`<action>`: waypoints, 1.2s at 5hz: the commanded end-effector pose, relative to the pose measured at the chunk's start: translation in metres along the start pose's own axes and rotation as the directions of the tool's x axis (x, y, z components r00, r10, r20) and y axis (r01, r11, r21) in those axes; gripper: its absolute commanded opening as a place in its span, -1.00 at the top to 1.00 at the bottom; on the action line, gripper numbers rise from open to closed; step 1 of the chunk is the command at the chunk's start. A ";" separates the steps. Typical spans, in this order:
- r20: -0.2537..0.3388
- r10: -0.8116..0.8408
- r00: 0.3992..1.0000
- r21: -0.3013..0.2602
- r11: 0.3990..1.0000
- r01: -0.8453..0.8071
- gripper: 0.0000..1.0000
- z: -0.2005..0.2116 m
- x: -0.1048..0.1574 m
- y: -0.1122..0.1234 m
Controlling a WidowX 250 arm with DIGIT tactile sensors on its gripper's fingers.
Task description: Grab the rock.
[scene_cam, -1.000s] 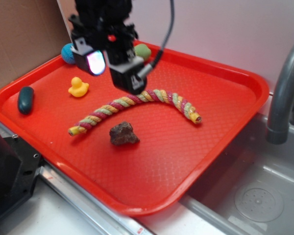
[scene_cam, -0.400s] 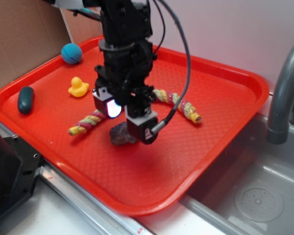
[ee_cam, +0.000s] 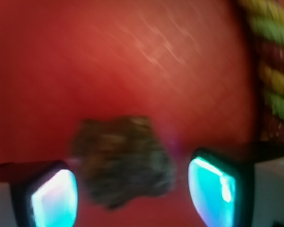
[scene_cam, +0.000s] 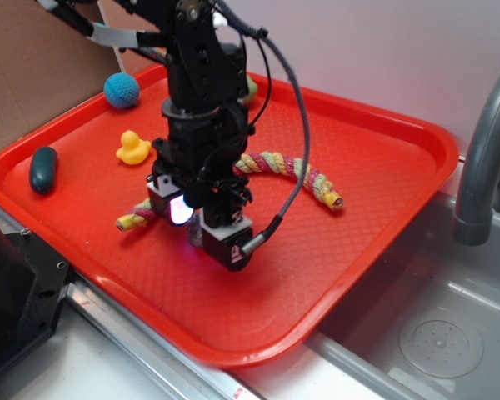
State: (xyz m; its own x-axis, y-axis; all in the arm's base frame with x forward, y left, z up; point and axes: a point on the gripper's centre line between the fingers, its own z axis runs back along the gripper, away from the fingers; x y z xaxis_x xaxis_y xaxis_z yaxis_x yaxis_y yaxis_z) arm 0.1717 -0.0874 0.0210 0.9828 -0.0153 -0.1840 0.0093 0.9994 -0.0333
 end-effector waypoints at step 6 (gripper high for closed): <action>0.305 0.059 0.951 -0.058 0.997 -0.044 1.00 0.188 -0.090 0.020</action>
